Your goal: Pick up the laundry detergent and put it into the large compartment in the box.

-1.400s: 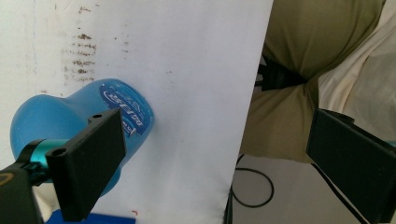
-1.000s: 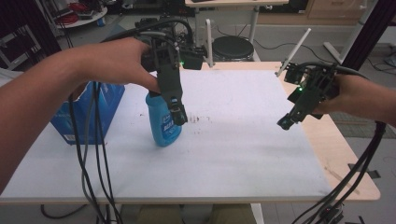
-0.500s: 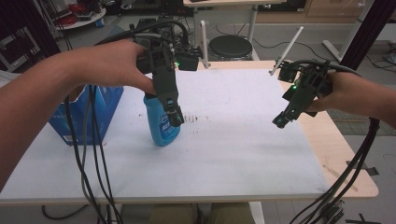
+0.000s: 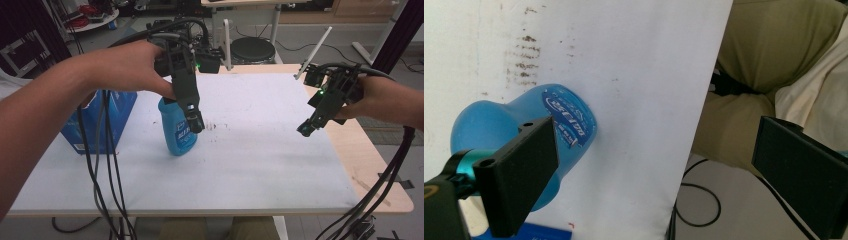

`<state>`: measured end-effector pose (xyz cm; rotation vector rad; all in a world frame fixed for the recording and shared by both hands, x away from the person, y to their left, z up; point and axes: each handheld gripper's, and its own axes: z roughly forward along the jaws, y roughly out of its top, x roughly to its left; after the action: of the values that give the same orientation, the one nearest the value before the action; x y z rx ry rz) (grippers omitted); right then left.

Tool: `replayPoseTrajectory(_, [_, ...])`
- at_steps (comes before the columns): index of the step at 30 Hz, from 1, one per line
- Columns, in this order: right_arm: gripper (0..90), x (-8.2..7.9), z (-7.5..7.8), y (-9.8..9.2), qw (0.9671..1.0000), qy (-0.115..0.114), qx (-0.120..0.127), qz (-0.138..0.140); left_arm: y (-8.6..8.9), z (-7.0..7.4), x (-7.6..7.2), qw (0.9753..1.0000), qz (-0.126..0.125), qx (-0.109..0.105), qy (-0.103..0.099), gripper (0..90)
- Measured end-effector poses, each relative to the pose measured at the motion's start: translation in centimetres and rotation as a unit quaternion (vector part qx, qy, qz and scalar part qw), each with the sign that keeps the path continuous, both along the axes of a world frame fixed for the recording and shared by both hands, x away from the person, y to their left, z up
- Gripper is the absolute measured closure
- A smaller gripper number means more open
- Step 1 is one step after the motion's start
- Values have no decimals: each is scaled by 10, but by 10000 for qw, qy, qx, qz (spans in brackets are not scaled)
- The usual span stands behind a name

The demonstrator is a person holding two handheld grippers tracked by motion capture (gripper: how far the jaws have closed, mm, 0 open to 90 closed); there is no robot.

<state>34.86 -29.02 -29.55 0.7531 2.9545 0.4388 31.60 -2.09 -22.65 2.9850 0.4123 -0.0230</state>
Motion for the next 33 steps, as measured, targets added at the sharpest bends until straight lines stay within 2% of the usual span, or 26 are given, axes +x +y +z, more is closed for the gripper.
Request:
replayPoseTrajectory(5, [25,2,0,0,10000,-2,14,9,0,3,0,9998,140,65,-91,49])
replayPoseTrajectory(6, [25,3,-1,1,10000,-20,9,18,1,5,2,9994,297,16,-159,49])
replayPoseTrajectory(8, [25,2,-1,2,10000,-14,4,28,1,6,4,9991,374,-2,-182,49])
replayPoseTrajectory(12, [25,4,1,3,10000,-22,-6,53,6,9,12,9963,817,37,-279,49])
replayPoseTrajectory(14, [25,4,1,3,10000,-18,15,27,6,9,14,9957,880,50,-293,49])
replayPoseTrajectory(16, [25,6,0,3,10000,0,-12,34,9,10,17,9933,1107,19,-331,49])
replayPoseTrajectory(21, [25,7,-1,5,10000,18,-14,39,13,10,23,9889,1436,-23,-389,49])
replayPoseTrajectory(22, [25,8,-1,5,10000,11,-5,45,15,11,25,9869,1557,-32,-432,49])
replayPoseTrajectory(23, [25,8,-1,5,10000,11,-5,45,15,11,25,9869,1557,-32,-432,49])
replayPoseTrajectory(27, [25,9,-1,4,10000,-3,-22,64,20,12,30,9817,1840,-63,-476,49])
replayPoseTrajectory(28, [25,9,-1,4,10000,-4,-11,58,23,12,32,9786,1994,-81,-501,49])
replayPoseTrajectory(29, [25,9,-1,4,10000,-4,-6,56,23,12,32,9786,1994,-81,-501,49])
replayPoseTrajectory(30, [25,9,-1,4,10000,-4,-6,56,24,11,33,9767,2082,-106,-511,49])
replayPoseTrajectory(31, [25,10,-1,4,10000,-11,-2,61,27,11,36,9738,2213,-142,-512,49])
replayPoseTrajectory(32, [25,10,-1,4,10000,-11,-2,61,27,11,36,9738,2213,-142,-512,49])
replayPoseTrajectory(33, [25,10,-2,4,10000,-6,-8,53,28,11,37,9721,2280,-174,-530,49])
